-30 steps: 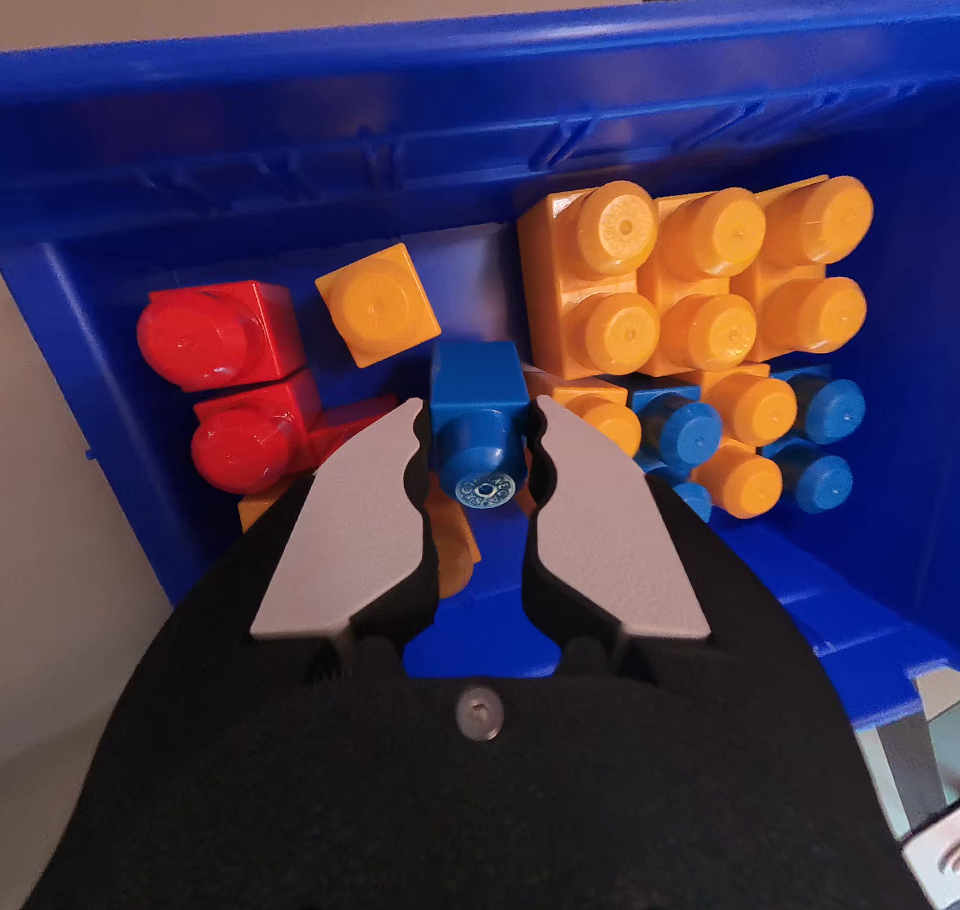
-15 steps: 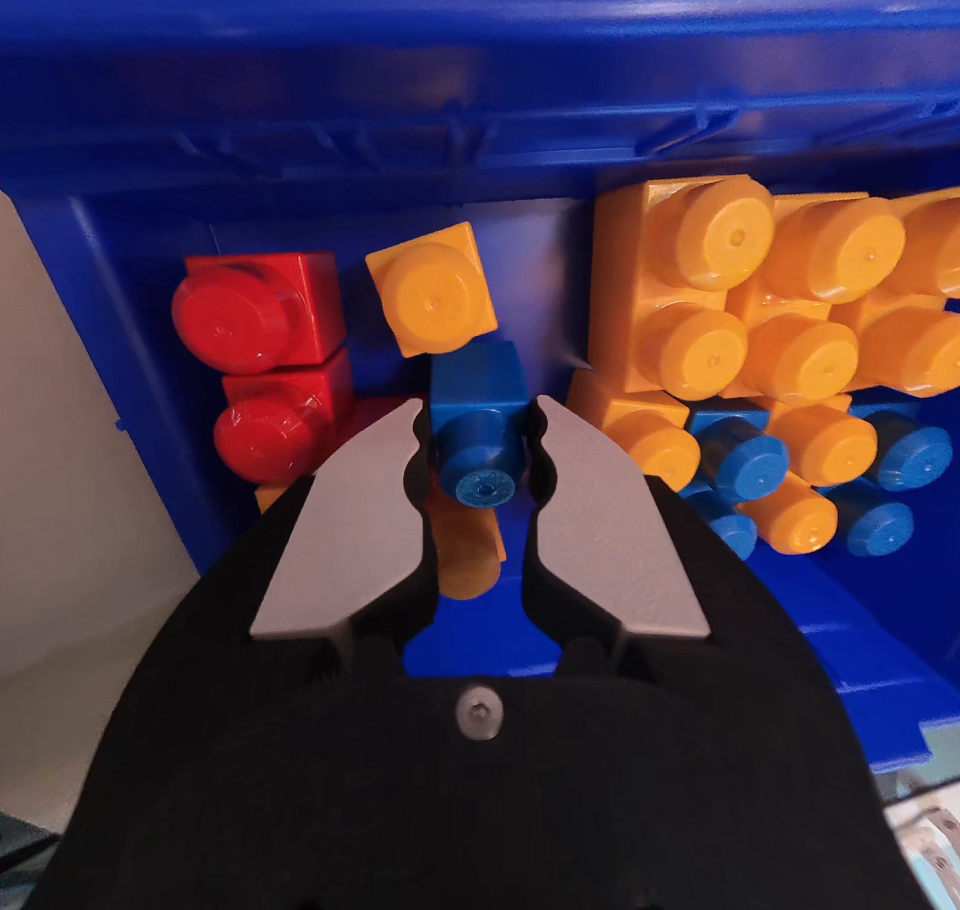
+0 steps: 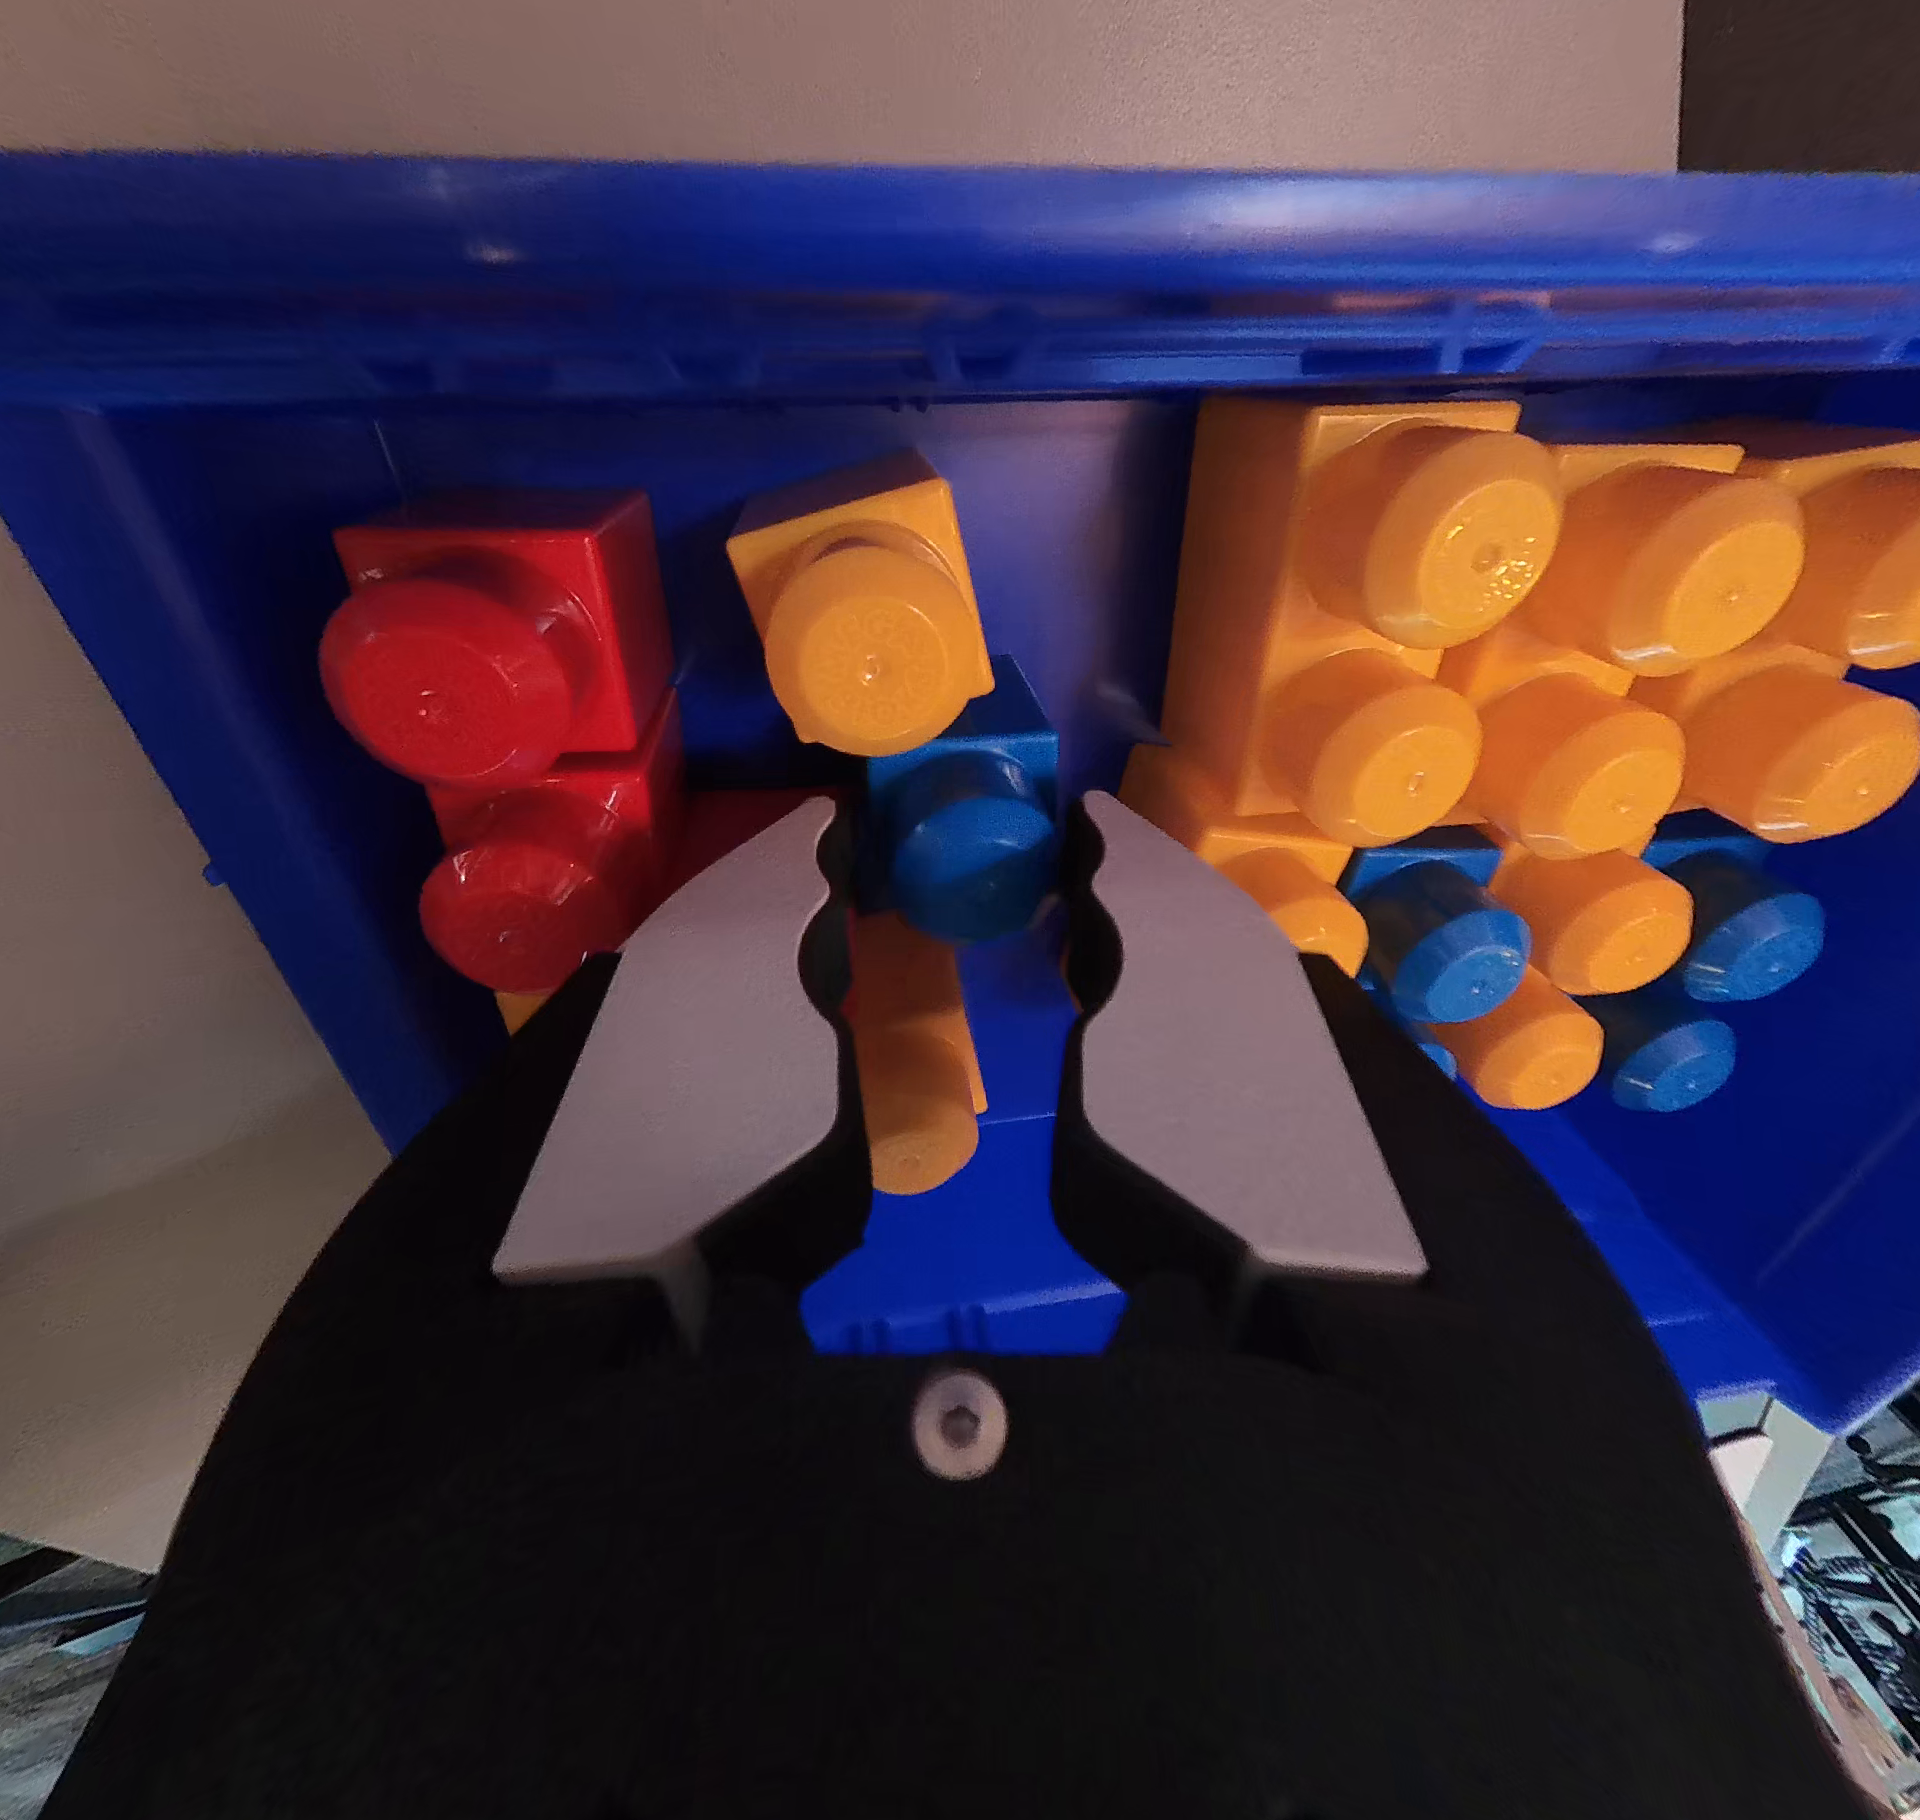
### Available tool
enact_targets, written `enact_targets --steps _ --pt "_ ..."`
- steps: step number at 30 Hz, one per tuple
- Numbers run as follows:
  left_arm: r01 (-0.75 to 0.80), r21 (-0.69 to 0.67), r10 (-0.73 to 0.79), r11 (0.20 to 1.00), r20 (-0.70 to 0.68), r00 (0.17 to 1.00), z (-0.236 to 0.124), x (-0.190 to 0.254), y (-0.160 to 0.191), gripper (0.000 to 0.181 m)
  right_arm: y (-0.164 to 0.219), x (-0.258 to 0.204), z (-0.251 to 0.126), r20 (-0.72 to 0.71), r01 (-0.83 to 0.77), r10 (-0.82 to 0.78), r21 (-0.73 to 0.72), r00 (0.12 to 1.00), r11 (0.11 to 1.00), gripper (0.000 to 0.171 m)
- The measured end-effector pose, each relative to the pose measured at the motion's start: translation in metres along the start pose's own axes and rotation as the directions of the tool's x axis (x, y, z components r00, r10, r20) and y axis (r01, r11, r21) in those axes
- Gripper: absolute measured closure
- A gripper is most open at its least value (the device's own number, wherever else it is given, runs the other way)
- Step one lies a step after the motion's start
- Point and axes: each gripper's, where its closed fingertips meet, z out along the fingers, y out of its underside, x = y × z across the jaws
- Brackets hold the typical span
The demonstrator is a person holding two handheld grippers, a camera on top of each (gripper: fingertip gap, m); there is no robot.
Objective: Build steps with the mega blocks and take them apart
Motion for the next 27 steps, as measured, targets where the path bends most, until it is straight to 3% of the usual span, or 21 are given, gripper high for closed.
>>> enact_targets --steps 6,19,27 --pt "-0.003 0.002 0.003 1.0 0.005 1.0 -0.001 -0.001 -0.001 0.144 -0.006 0.007 -0.014 -0.057 -0.008 0.012 0.059 0.998 0.998 0.132" --pt "-0.022 0.062 0.017 0.998 0.075 0.997 -0.008 -0.009 -0.013 0.144 -0.046 -0.002 -0.092 -0.296 -0.062 0.153 0.294 0.943 0.954 0.139" --pt "-0.022 0.134 0.002 0.991 0.148 0.989 -0.018 -0.021 -0.026 0.144 -0.1 -0.033 -0.137 -0.364 -0.027 0.273 0.558 0.89 0.83 0.144"
